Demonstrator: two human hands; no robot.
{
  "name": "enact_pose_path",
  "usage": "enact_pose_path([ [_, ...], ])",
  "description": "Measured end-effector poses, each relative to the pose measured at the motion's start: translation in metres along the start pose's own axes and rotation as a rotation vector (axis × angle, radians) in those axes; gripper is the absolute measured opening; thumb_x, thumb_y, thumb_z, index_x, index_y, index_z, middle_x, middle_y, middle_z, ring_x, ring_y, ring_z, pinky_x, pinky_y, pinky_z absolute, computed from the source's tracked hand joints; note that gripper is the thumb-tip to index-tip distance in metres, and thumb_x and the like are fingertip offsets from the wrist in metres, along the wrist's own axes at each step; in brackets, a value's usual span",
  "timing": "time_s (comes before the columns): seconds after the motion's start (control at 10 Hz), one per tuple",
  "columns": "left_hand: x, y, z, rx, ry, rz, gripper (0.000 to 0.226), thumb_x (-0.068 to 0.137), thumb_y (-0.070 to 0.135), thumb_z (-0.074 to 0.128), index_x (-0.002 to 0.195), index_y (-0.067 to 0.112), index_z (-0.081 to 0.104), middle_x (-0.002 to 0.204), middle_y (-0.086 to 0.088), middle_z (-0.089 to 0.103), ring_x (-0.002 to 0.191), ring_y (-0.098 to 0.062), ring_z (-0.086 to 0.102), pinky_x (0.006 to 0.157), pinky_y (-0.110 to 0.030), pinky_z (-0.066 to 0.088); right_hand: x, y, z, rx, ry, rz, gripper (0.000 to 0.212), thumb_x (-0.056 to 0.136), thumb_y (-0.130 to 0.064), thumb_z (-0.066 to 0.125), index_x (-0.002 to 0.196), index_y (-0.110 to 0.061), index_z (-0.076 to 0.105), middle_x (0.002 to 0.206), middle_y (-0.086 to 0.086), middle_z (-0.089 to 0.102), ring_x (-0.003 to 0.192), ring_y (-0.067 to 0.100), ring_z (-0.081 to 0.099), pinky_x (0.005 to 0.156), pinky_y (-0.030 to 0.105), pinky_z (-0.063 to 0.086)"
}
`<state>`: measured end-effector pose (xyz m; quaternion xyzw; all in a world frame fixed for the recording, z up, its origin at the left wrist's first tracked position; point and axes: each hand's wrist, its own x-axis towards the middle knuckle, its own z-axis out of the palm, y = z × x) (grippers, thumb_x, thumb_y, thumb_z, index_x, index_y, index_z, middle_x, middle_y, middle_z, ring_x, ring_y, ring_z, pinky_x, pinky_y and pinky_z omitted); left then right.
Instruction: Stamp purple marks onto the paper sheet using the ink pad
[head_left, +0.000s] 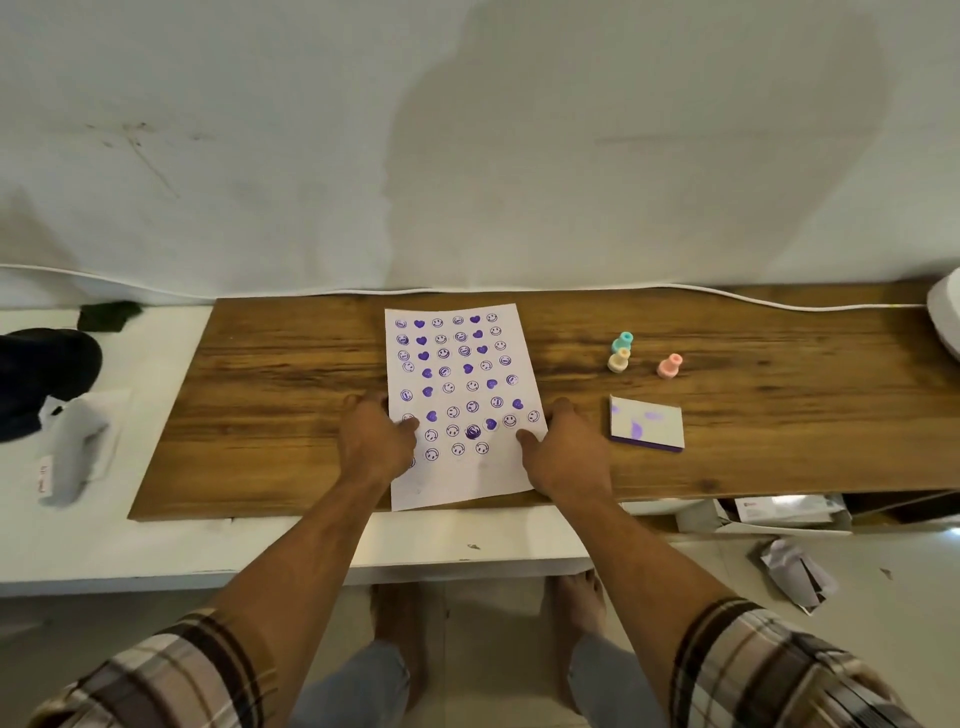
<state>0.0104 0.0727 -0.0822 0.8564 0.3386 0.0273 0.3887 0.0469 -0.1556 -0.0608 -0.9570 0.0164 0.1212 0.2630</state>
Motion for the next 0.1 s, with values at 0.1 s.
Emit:
enact_pose_path([
  [0.1,-0.0021,0.0018,-0.0033,0.035,-0.045,0.020,0.041,0.087,0.025,0.079,0.124,0.013,0.068,0.125,-0.012,0.072,0.110,-0.033,0.068,0.090,-0.048,0.058,-0.0026,-0.0018,-0.0043,-0.153,-0.007,0.004,0.055,0.095,-0.053,0.066,0.134,-0.019,0.049,0.127,0.005,0.070,0.109,0.029,0.071,0.081,0.043,0.062],
])
